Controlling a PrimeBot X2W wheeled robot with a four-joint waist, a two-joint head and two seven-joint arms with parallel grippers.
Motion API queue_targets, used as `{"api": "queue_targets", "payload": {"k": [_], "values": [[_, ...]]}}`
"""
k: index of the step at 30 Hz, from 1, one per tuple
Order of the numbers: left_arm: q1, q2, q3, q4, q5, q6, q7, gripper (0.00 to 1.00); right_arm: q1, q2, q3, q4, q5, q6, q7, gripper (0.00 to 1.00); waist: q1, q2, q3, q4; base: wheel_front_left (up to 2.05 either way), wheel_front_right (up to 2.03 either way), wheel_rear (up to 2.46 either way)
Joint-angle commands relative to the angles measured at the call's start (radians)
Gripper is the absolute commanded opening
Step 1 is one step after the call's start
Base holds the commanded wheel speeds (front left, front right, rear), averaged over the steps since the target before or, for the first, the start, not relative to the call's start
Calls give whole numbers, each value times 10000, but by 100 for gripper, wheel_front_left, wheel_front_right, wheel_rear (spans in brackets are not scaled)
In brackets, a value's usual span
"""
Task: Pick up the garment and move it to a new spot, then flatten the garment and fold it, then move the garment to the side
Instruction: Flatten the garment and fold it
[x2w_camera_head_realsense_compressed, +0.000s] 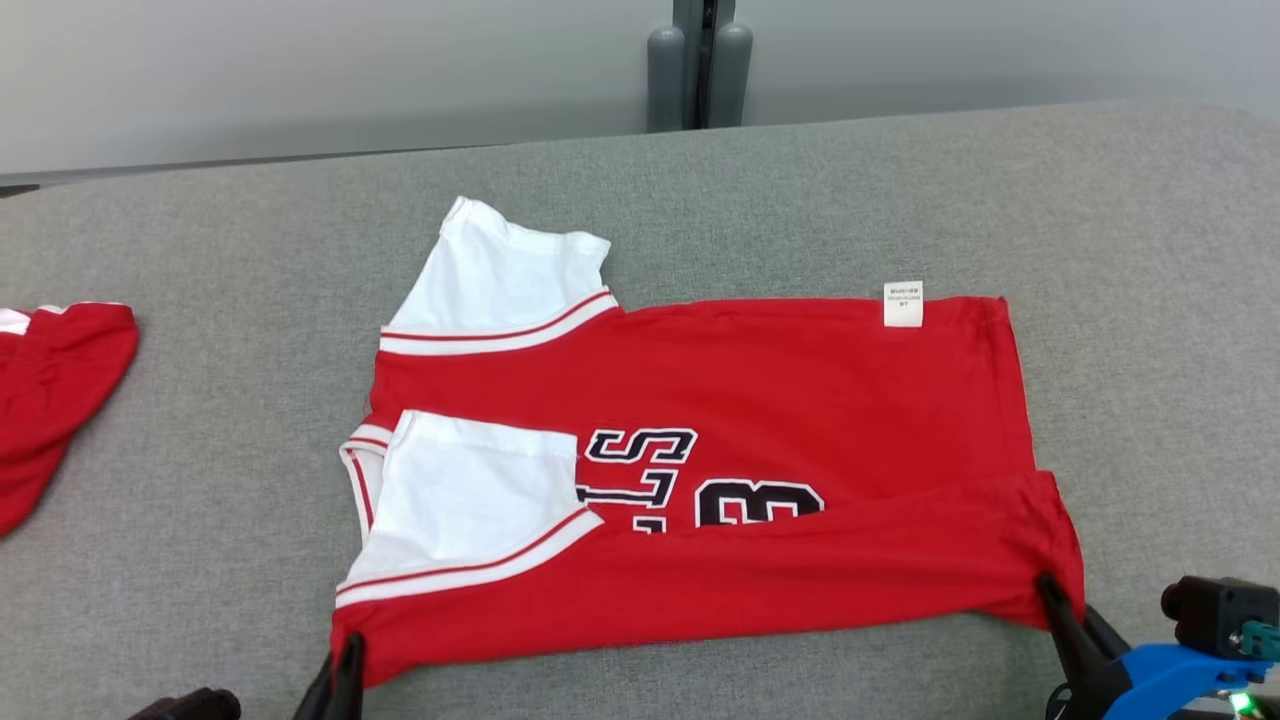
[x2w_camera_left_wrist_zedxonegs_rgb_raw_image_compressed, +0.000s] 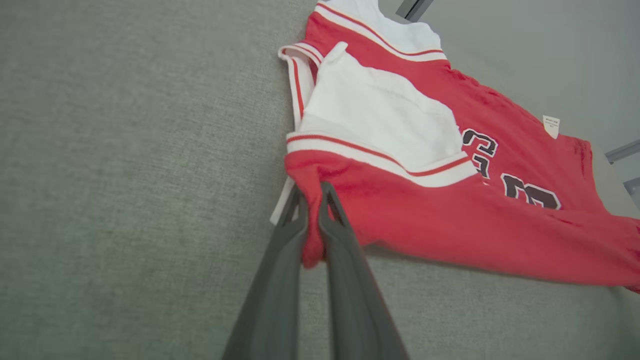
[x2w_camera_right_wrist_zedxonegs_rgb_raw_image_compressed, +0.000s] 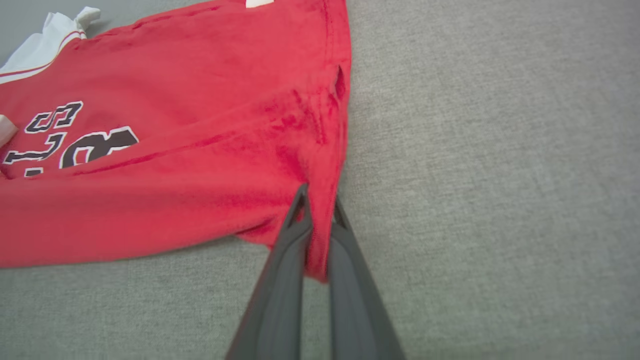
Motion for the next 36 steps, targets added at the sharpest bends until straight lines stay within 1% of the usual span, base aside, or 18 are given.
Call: {"api": "queue_targets", "payload": {"k": [1,3,4,6,7,8,13,16,17,18,19,22,26,31,34,36], "values": [[117,9,-16,129,-56,-30,54,0,158,-30,4,102,54,1,-42,0,1,-1,-75,-9,0,0,0],[132,137,-49,390,36,-63,77,0,205,-30,47,275,2,1,-59,0,1,-1,-148,-6,0,0,0],[108,121,-39,505,20,-56,42,0,216,-30,81,349,1,1,-66,3,1,-1,-174,-2,0,0,0],[39,125,-13,740,-50,-126,-8,0,272,-30,132,464,-49,1,-82,55,1,-1,-222,-4,0,0,0],[-21,145,17,851,-76,-155,-37,38,300,-30,166,503,-66,1,-85,100,1,-1,-238,-14,0,0,0],[-95,173,35,924,-85,-190,-84,99,324,-30,193,513,-80,1,-86,100,1,-1,-246,-33,0,0,0],[-658,417,181,917,82,-422,-350,100,278,-30,178,308,-96,1,-107,100,1,-1,-242,-176,0,0,0],[-1354,724,303,586,329,-469,-360,100,-99,-28,116,-34,-210,1,-68,100,1,-1,-154,-275,0,0,0],[-1701,906,326,446,478,-474,-259,100,-254,-27,105,-187,-316,1,-42,100,1,-1,-136,-292,0,0,0],[-1701,906,326,446,478,-474,-259,100,-254,-27,105,-187,-316,1,-42,100,1,-1,-136,-292,0,0,0],[-2101,1089,337,291,600,-475,-119,100,-404,-28,85,-311,-394,1,-16,100,1,-1,-121,-309,0,0,0],[-3465,1520,377,-91,784,-541,453,100,-978,-27,150,-661,-680,1,106,100,1,-1,-23,-400,0,0,0],[-5600,2108,357,89,763,-903,1405,100,-1924,-24,386,-842,-942,1,260,100,1,-1,268,-562,0,0,0],[-8168,2764,28,1259,838,-1473,2766,100,-3058,-25,826,-723,-980,1,293,100,1,-1,936,-951,0,0,0],[-9331,2876,-316,2135,781,-1761,3508,100,-3536,-24,1041,-612,-913,1,152,100,1,-1,1350,-1195,0,0,0],[-9824,2953,-558,2637,813,-1907,3918,100,-3816,-25,1200,-533,-887,1,73,100,1,-1,1643,-1389,0,0,0]]}}
